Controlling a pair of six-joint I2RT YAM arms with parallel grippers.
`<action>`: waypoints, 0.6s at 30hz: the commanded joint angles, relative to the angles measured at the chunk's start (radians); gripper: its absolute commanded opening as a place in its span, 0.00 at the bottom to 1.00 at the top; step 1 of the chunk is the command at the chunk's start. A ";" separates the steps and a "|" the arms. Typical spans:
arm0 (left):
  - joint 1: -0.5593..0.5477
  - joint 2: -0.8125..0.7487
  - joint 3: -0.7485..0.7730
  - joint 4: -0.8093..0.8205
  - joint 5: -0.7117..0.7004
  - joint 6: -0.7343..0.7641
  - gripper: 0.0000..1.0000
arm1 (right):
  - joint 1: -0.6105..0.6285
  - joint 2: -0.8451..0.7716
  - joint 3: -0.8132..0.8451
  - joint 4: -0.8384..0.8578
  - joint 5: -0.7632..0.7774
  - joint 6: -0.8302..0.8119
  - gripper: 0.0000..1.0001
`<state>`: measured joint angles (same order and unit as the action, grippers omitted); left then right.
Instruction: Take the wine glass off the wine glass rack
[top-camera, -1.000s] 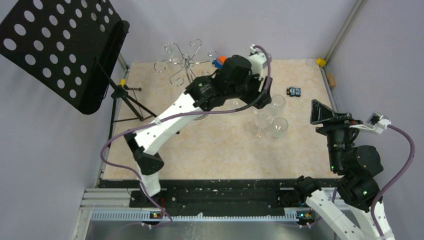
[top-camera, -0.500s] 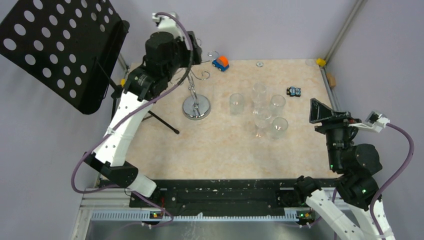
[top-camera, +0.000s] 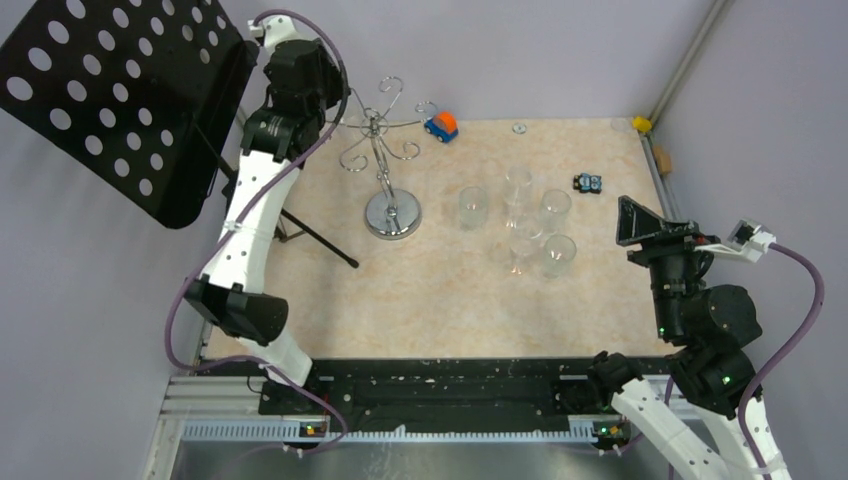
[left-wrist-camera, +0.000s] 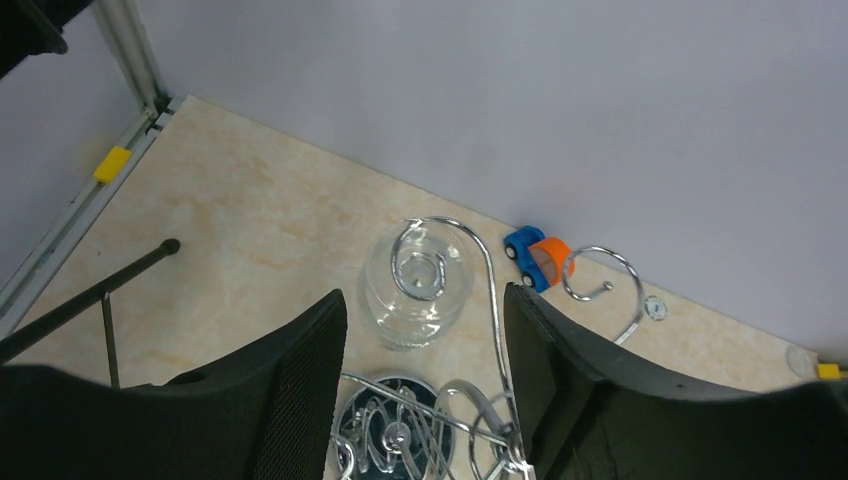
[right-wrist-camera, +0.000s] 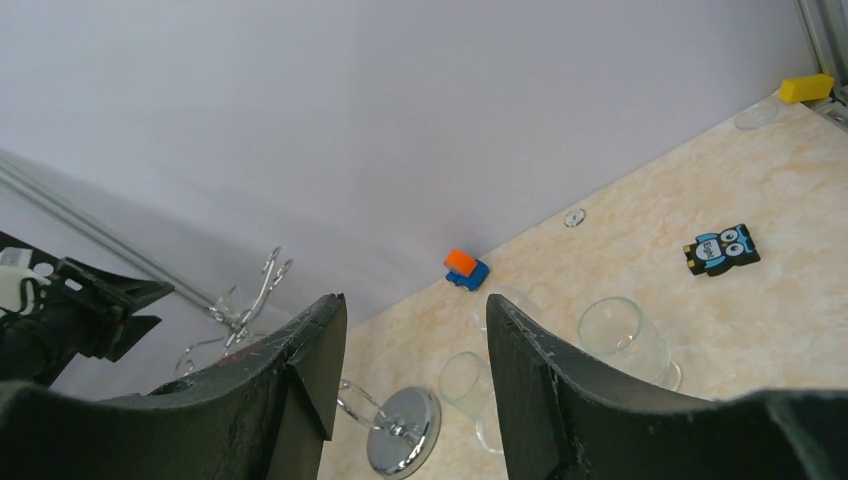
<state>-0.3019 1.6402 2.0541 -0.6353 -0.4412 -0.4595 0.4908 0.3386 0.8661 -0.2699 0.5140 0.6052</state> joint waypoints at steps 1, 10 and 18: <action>0.044 0.084 0.060 -0.023 -0.008 -0.031 0.63 | 0.006 0.002 0.023 0.016 0.004 -0.005 0.55; 0.102 0.144 0.038 -0.024 0.066 -0.077 0.64 | 0.006 0.004 0.022 0.013 0.013 -0.014 0.55; 0.151 0.114 -0.075 0.078 0.198 -0.186 0.61 | 0.007 0.005 0.019 0.014 0.011 -0.013 0.55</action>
<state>-0.1703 1.7962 2.0281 -0.6186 -0.3195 -0.5816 0.4908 0.3386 0.8661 -0.2710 0.5152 0.6037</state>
